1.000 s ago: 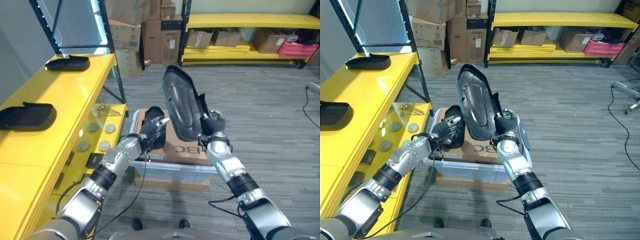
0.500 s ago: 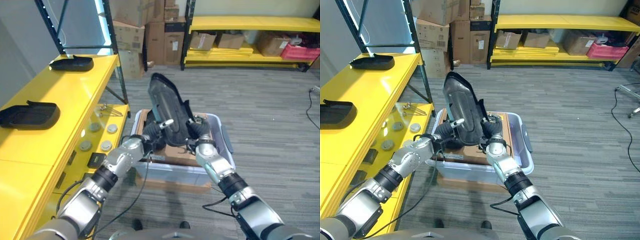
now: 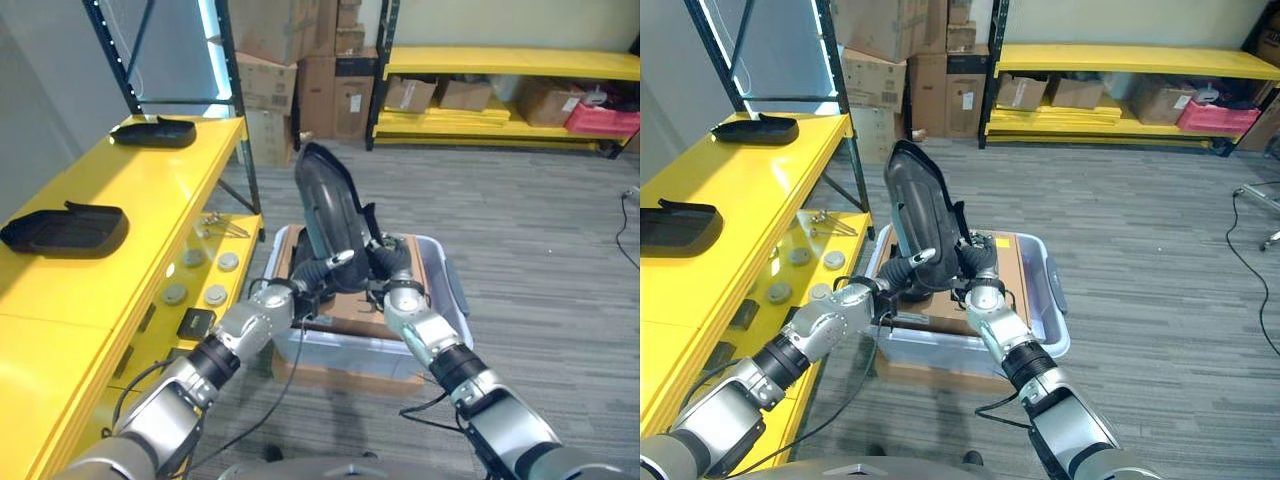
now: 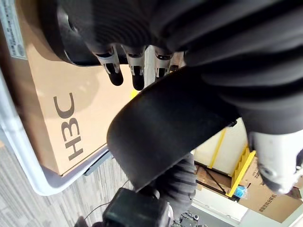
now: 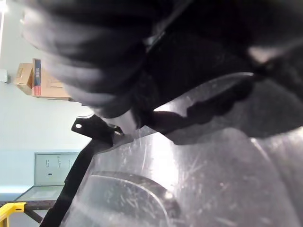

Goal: Move parts from the plastic box to the shelf.

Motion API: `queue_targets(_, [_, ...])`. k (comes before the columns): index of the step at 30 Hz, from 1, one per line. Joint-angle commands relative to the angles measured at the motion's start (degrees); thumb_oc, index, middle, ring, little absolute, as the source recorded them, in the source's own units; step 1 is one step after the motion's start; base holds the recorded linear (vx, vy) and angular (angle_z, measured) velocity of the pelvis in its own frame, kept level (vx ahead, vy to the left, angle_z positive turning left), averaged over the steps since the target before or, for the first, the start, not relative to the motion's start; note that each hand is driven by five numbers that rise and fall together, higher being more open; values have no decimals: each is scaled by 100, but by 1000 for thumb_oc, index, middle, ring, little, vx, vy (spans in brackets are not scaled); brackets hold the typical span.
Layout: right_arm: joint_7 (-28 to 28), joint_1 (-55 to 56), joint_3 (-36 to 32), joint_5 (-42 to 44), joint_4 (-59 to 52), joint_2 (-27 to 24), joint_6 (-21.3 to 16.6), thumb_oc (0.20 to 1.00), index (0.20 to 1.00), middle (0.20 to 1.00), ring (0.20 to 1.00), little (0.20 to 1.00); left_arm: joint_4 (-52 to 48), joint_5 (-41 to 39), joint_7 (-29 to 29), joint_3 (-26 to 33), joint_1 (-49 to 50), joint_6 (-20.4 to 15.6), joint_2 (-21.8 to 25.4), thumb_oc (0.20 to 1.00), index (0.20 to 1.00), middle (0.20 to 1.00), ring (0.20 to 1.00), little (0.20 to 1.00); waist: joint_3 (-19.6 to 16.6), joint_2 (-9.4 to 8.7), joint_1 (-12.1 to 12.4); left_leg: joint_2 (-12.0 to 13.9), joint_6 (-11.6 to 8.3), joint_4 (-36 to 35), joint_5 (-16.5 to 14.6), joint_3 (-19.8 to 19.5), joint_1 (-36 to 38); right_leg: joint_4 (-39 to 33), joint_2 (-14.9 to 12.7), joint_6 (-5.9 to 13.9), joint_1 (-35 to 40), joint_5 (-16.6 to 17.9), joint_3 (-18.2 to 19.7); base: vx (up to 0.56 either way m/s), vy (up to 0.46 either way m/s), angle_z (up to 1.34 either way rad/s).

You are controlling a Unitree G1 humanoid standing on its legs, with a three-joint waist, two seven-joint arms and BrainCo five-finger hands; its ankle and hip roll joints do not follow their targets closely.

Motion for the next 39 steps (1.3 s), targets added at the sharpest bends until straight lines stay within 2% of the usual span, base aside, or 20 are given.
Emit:
queue_targets(1, [95, -911, 333, -32, 183, 486, -131, 200, 200, 200, 200, 200, 314, 445, 18, -354, -761, -635, -824, 200, 200, 200, 200, 200, -234, 110, 185, -42, 6, 58, -771, -170, 192, 10, 77, 233, 30, -516, -133, 0, 0, 0])
queue_targets(8, [196, -902, 427, 25, 125, 547, -31, 200, 200, 200, 200, 200, 218, 705, -8, -266, -796, -715, -718, 200, 200, 200, 200, 200, -221, 104, 226, -42, 3, 45, -760, -179, 210, -1, 72, 227, 52, -509, -155, 0, 0, 0])
queue_targets(17, [248, -884, 500, 50, 86, 658, 35, 200, 200, 200, 200, 200, 113, 631, 135, -285, -777, -820, -725, 200, 200, 200, 200, 200, -216, 108, 248, -48, 7, 39, -759, -195, 224, -10, 68, 221, 76, -512, -171, 0, 0, 0])
queue_targets(19, [200, -902, 527, 110, 47, 693, 70, 780, 780, 780, 780, 780, 62, 621, 245, -280, -759, -925, -730, 200, 200, 200, 200, 200, -204, 106, 265, -51, 5, 43, -753, -215, 227, -10, 67, 217, 87, -509, -182, 0, 0, 0])
queue_targets(20, [176, -903, 527, 118, 37, 703, 87, 1000, 1000, 1000, 1000, 1000, 57, 630, 256, -271, -760, -928, -730, 200, 200, 200, 200, 200, -205, 106, 269, -51, 4, 41, -752, -218, 230, -12, 67, 217, 91, -507, -186, 0, 0, 0])
queue_targets(32, [-231, -873, 380, 245, -62, 700, 127, 1000, 1000, 1000, 1000, 1000, -32, 1187, 680, 48, -742, -1289, -550, 200, 200, 200, 200, 200, -184, 98, 332, -54, -16, 23, -720, -274, 240, -16, 75, 201, 115, -513, -224, 0, 0, 0])
queue_targets(39, [-319, -582, 34, 86, -97, 180, 198, 1000, 1000, 1000, 1000, 1000, -336, 1365, 824, 533, -640, -1647, 7, 200, 200, 200, 200, 200, -173, 108, 363, -53, -29, -10, -682, -310, 229, -16, 72, 213, 112, -515, -245, 0, 0, 0])
